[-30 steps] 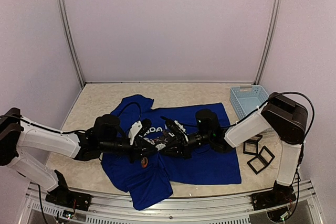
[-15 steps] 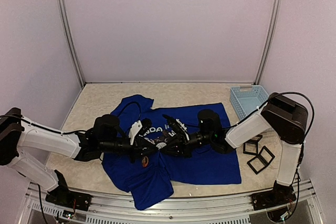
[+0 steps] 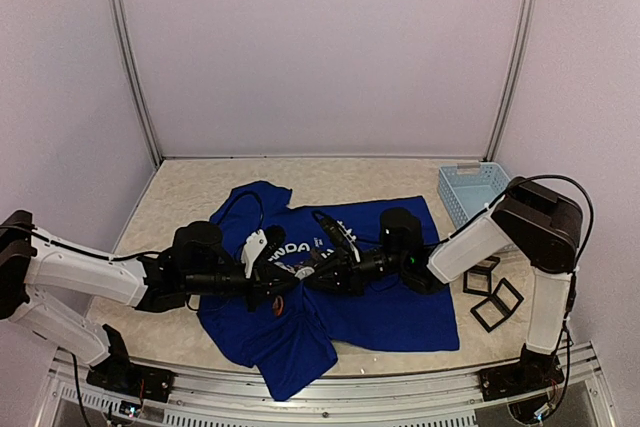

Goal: Pin the brooch onto the clothing

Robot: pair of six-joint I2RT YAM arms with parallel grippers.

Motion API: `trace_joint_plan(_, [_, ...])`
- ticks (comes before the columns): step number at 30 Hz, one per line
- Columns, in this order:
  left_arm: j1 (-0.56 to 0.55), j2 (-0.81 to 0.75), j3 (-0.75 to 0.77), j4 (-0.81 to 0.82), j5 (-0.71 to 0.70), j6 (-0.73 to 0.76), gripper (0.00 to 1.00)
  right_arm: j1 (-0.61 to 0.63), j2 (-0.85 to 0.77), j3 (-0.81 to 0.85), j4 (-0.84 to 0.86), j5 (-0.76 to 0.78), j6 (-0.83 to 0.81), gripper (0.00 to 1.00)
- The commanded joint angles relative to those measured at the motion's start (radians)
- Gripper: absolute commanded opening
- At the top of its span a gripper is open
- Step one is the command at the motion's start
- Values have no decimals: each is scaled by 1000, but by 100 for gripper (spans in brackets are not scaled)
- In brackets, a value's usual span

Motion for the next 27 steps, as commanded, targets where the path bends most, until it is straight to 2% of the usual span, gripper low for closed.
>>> trace_joint_plan(1, [-23,16,20,-31,56,20,0,-18,-6,49,-104,76,-80,11])
trace_joint_plan(4, [-24,27,29,-38,56,23,0,-1,-15,75,-179,89,-142,15])
trace_joint_plan(14, [-25,32,38,-37,69,28,0,6,-4,112,-254,119,-166,13])
trace_joint_plan(18, [-26,41,43,-41,67,32,0,18,-7,141,-340,147,-222,21])
trace_joint_plan(22, [-27,40,41,-39,72,34,0,19,-15,122,-299,145,-198,9])
trace_joint_plan(27, [-31,40,42,-36,74,35,0,17,11,148,-291,140,-132,9])
